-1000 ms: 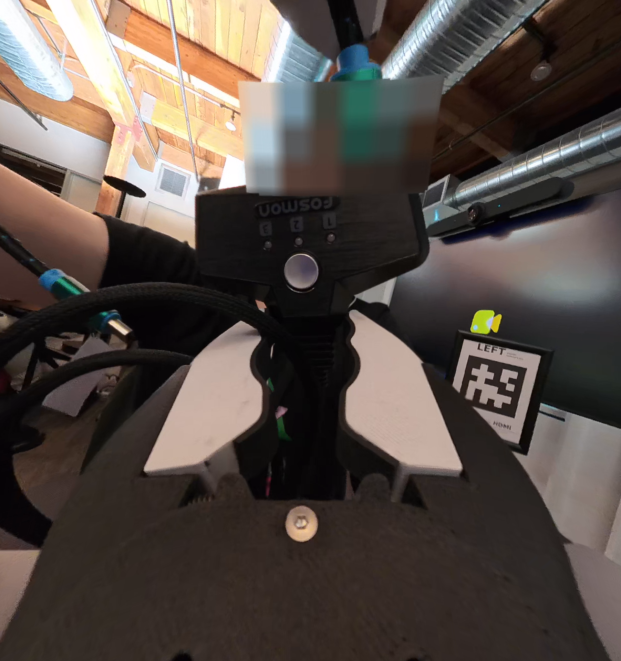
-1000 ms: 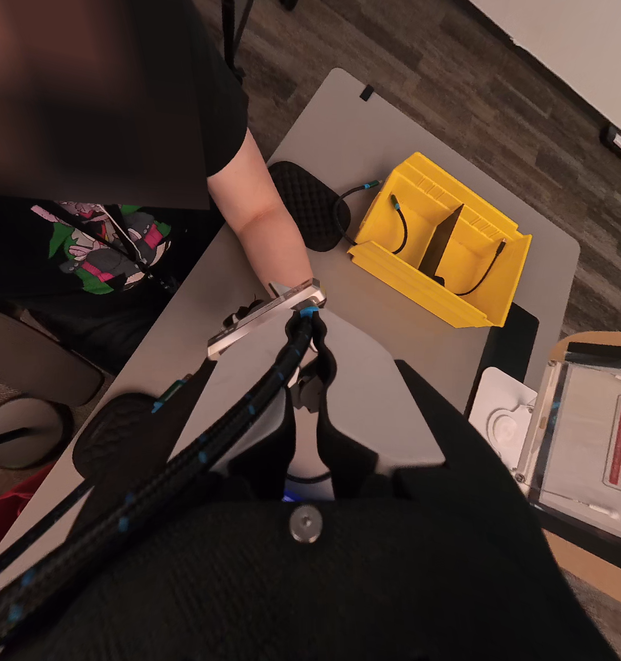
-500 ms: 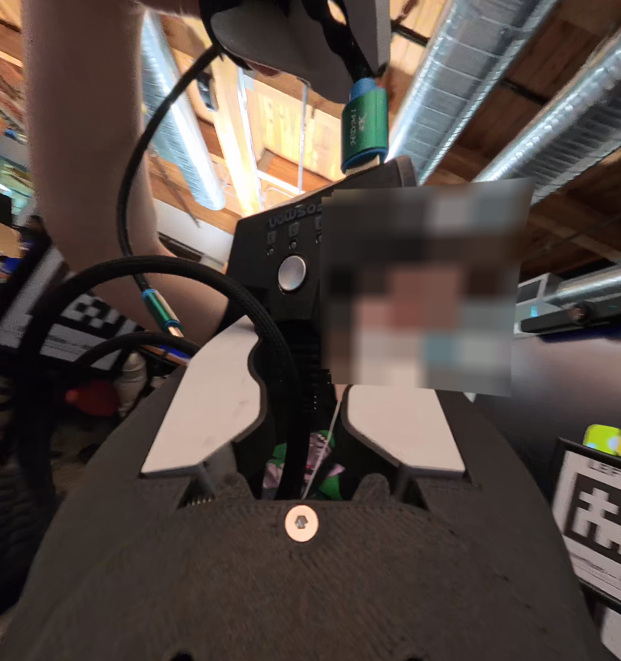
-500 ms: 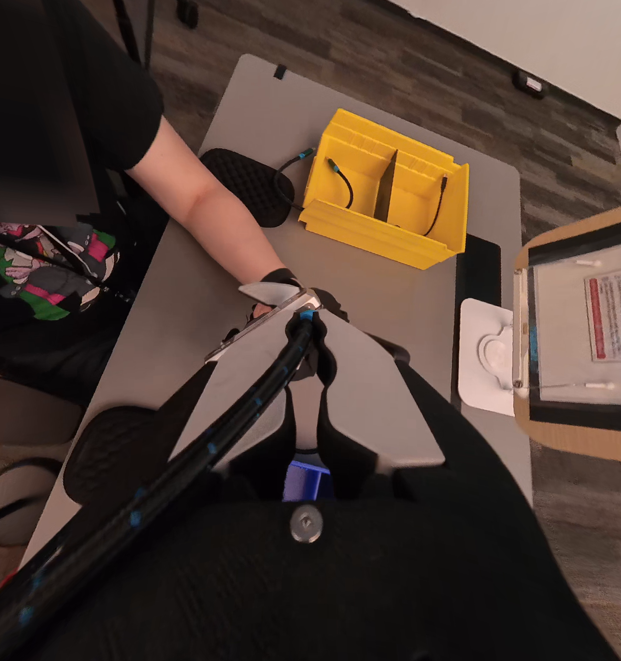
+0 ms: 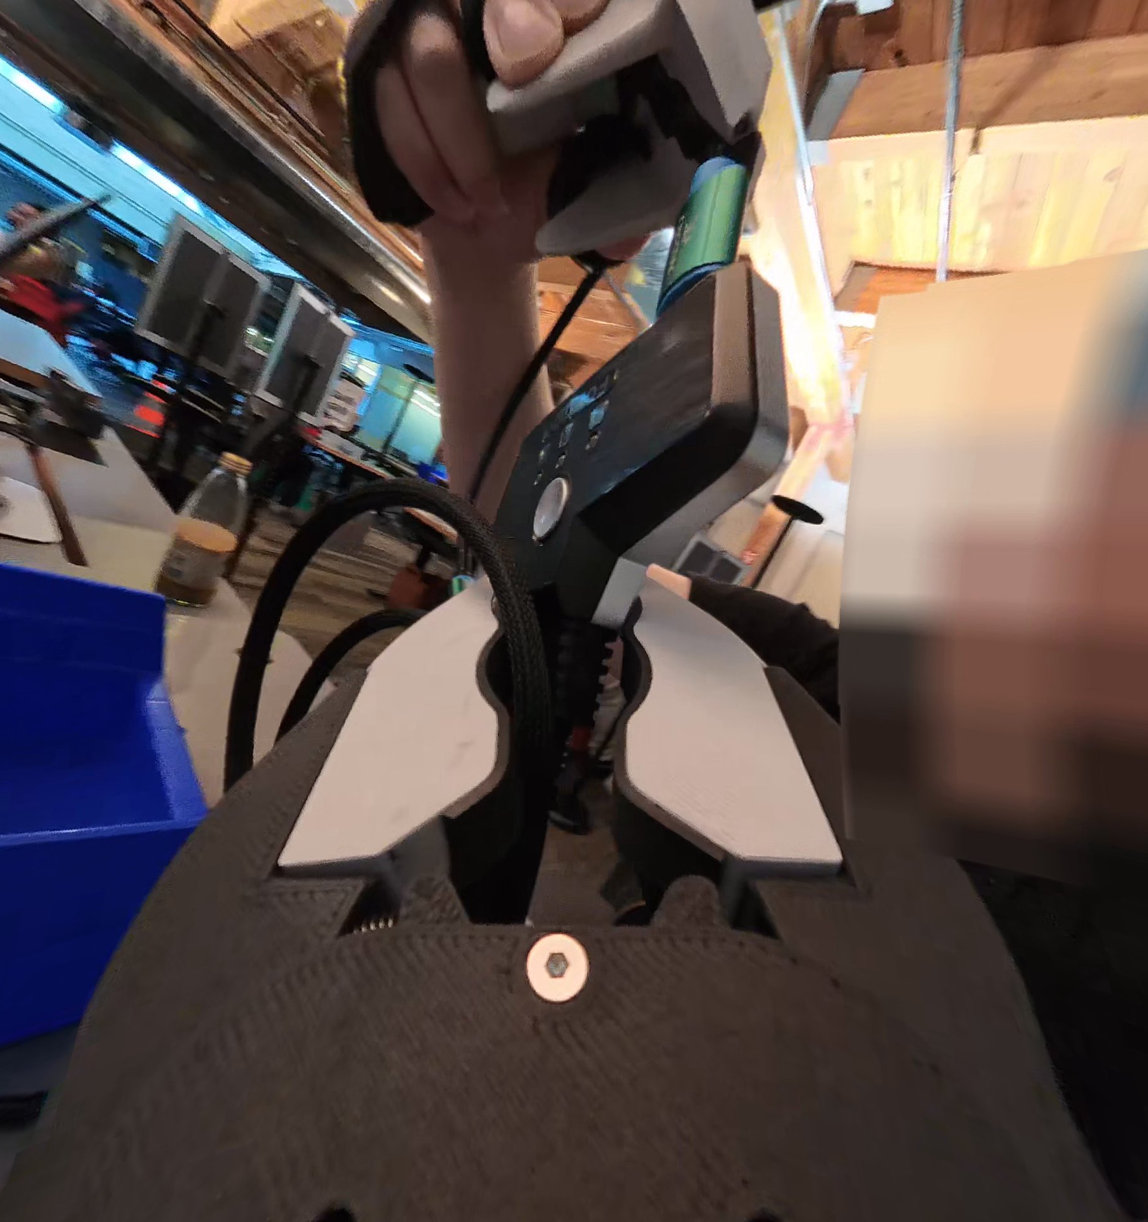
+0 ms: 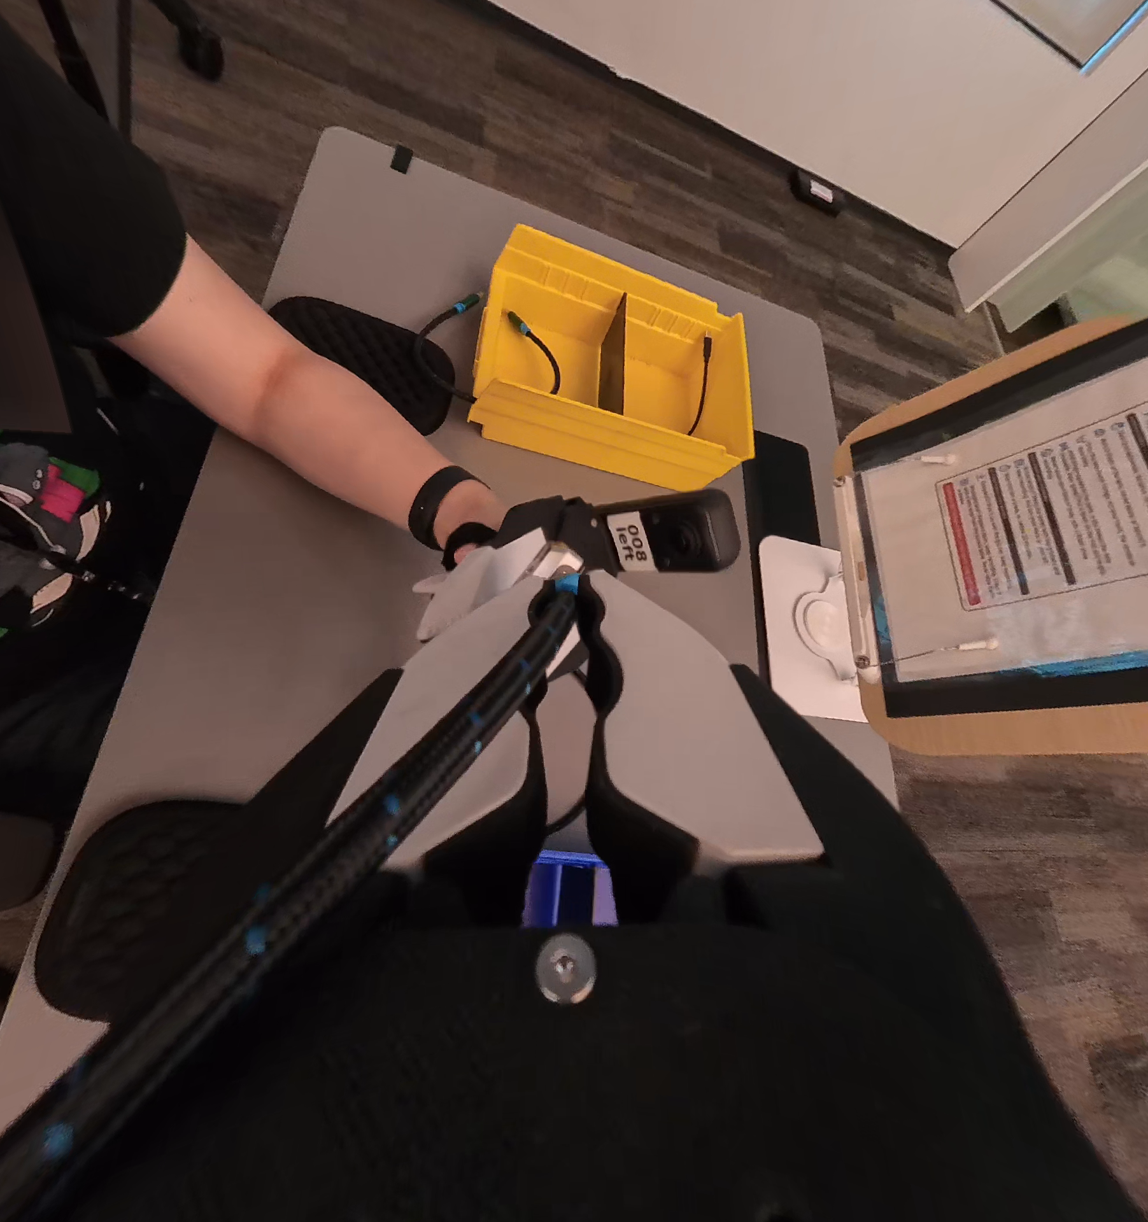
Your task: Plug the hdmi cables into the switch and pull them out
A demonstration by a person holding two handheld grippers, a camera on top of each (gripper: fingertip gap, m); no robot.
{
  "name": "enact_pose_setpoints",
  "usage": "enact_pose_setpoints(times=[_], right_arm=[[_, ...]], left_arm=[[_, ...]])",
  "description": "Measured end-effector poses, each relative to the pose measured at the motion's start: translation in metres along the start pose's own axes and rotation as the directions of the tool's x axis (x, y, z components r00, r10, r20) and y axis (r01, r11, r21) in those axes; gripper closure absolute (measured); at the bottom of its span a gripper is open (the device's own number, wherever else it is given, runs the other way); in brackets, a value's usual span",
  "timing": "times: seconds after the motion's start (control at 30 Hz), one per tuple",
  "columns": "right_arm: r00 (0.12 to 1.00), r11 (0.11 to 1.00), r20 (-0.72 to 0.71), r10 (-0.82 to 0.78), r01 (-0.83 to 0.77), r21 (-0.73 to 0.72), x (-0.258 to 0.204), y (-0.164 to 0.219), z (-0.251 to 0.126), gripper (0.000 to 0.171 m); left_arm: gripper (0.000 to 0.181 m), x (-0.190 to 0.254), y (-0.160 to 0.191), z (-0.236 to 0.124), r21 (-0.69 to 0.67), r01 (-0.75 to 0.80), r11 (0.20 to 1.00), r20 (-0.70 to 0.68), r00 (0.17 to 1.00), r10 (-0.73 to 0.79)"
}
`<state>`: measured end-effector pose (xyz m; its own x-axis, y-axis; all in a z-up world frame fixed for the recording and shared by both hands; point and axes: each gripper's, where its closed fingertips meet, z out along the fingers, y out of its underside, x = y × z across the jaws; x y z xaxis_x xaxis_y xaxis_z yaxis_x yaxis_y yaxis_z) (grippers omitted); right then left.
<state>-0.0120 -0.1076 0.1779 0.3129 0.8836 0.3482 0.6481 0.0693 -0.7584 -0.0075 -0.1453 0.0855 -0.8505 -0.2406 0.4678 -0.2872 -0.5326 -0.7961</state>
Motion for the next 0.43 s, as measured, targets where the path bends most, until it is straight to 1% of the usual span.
enact_pose_setpoints(times=[0.03, 0.13, 0.27, 0.33, 0.43], right_arm=[[1.000, 1.000, -0.008, -0.005, 0.005, -0.006, 0.000, -0.002, 0.000, 0.164], [0.999, 0.999, -0.045, -0.020, 0.019, -0.027, 0.002, -0.006, -0.001, 0.164], [0.998, 0.999, -0.054, -0.030, 0.029, -0.019, 0.001, -0.018, 0.000, 0.163], [0.996, 0.998, -0.067, -0.058, 0.057, -0.023, 0.001, -0.024, 0.001, 0.163], [0.991, 0.993, -0.071, -0.114, 0.113, -0.011, -0.001, -0.037, 0.000, 0.163]], left_arm=[[0.154, -0.001, -0.002, -0.001, -0.001, -0.025, 1.000, 0.029, 0.999, 0.025], [0.156, -0.002, -0.012, -0.006, 0.008, -0.120, 0.993, 0.125, 0.985, 0.119], [0.156, 0.007, -0.019, -0.009, -0.050, -0.236, 0.971, 0.215, 0.946, 0.241], [0.156, 0.015, -0.023, -0.009, -0.056, -0.250, 0.967, 0.219, 0.941, 0.256], [0.156, 0.030, -0.025, -0.007, -0.053, -0.213, 0.976, 0.161, 0.962, 0.219]])
